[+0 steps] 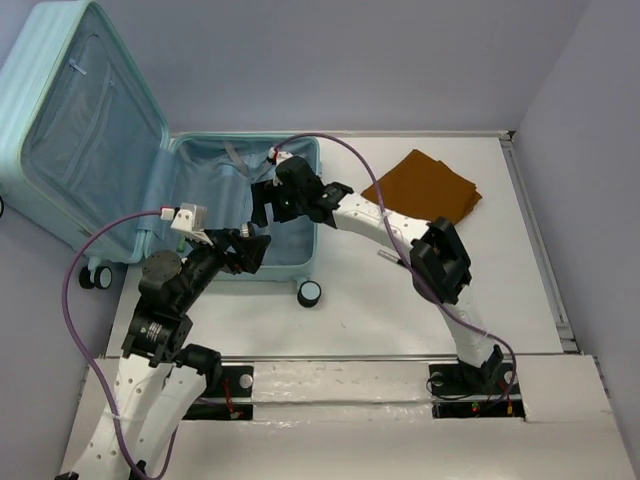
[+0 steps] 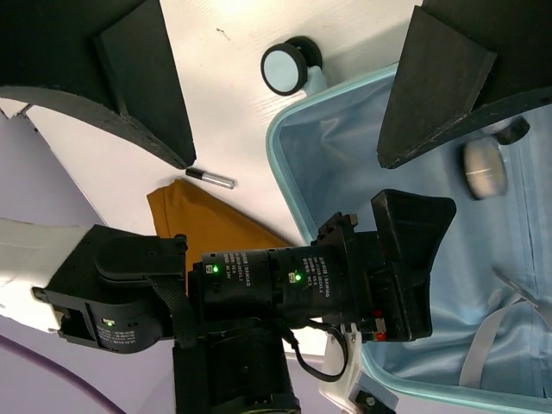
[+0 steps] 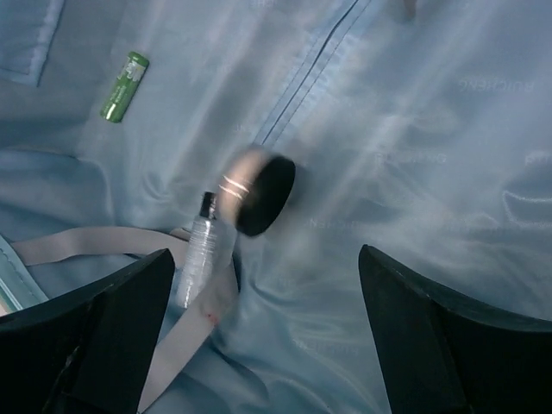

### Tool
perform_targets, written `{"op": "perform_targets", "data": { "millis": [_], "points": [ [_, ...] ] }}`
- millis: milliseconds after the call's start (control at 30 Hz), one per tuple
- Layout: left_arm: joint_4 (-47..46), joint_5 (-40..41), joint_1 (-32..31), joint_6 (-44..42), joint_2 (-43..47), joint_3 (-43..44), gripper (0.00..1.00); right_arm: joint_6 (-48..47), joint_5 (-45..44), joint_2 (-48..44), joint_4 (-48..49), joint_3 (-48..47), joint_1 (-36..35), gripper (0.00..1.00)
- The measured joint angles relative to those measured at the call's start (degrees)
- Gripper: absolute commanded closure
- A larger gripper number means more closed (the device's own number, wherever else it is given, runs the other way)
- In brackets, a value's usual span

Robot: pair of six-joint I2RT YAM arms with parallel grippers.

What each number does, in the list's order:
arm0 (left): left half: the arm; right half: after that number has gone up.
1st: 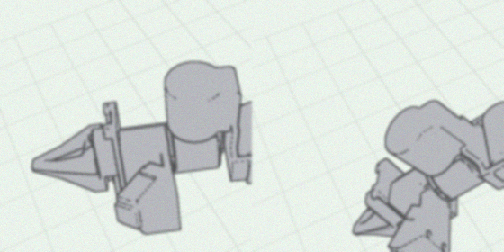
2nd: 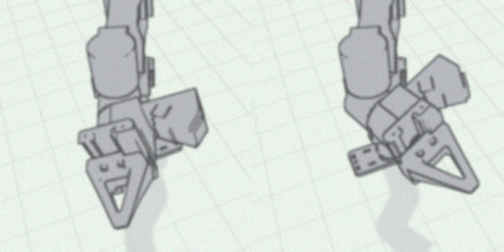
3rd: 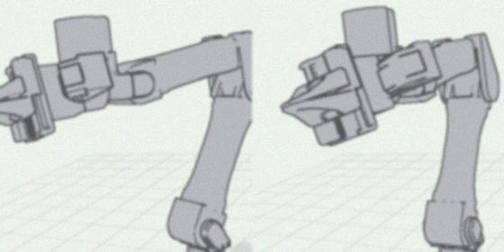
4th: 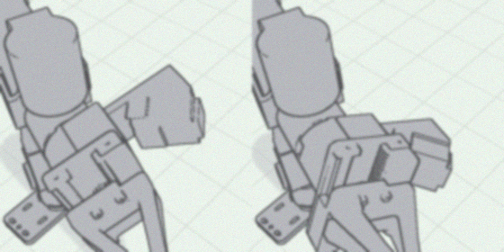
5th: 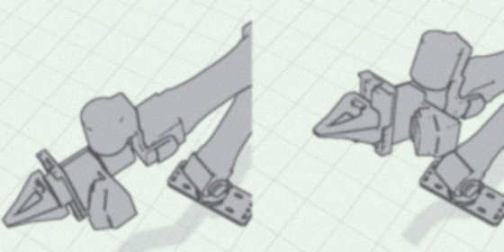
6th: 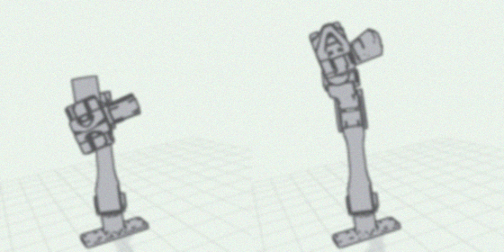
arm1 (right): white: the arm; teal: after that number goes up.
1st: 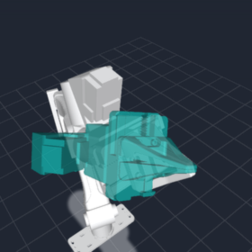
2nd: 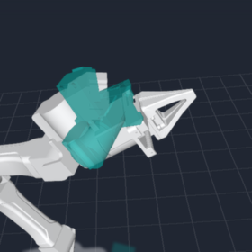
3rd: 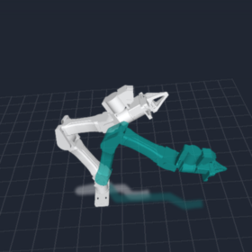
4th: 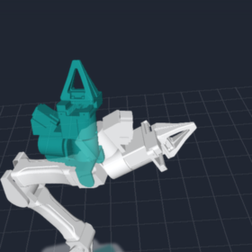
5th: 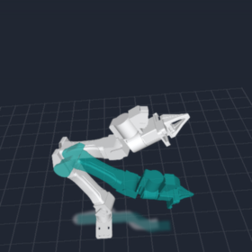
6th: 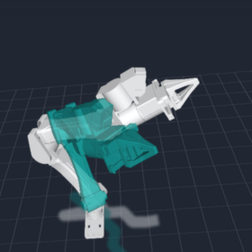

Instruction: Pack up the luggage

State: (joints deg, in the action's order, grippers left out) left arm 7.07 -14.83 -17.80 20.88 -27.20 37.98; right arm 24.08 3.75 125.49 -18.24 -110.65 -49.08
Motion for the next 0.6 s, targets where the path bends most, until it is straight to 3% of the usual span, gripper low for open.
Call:
{"op": "perform_targets", "data": {
  "millis": [67, 100, 167, 200, 333, 433, 500, 600],
  "points": [
    [0.0, 0.0, 0.22, 0.0, 0.0, 0.0, 0.01, -0.35, 0.2, 0.66, -1.33, -0.94, 0.22, 0.08],
    [0.02, 0.0, 0.31, 0.0, 0.0, 0.0, 0.01, -0.63, -0.07, 0.24, -1.81, -0.87, 0.31, 0.19],
    [0.0, 0.02, 0.31, 0.0, 0.0, 0.0, 0.01, -1.81, -1.49, -1.9, -1.97, 0.66, 0.35, 0.29],
    [0.0, 0.0, 0.31, 0.0, 0.0, 0.0, 0.01, -2.14, -2.49, -3.72, -1.25, 2.86, 0.35, 0.41],
    [0.0, 0.0, 0.31, 0.0, 0.0, 0.0, 0.01, -4.48, -8.61, -18.38, 0.83, 19.58, 0.85, 0.53],
    [-0.04, -0.11, 0.31, 0.02, 0.0, 0.0, 0.01, -5.95, -9.46, -32.59, 2.82, 34.25, 3.37, 0.51],
    [-0.15, -0.2, 0.31, 0.0, -0.02, 0.0, 0.01, -6.62, -8.9, -38.77, 2.43, 40.61, 8.39, 0.39],
    [-0.42, -0.24, 0.31, 0.02, -0.02, 0.0, 0.01, -8.39, -9.86, -40.61, 0.83, 45.68, 17.03, 0.27]
  ]
}}
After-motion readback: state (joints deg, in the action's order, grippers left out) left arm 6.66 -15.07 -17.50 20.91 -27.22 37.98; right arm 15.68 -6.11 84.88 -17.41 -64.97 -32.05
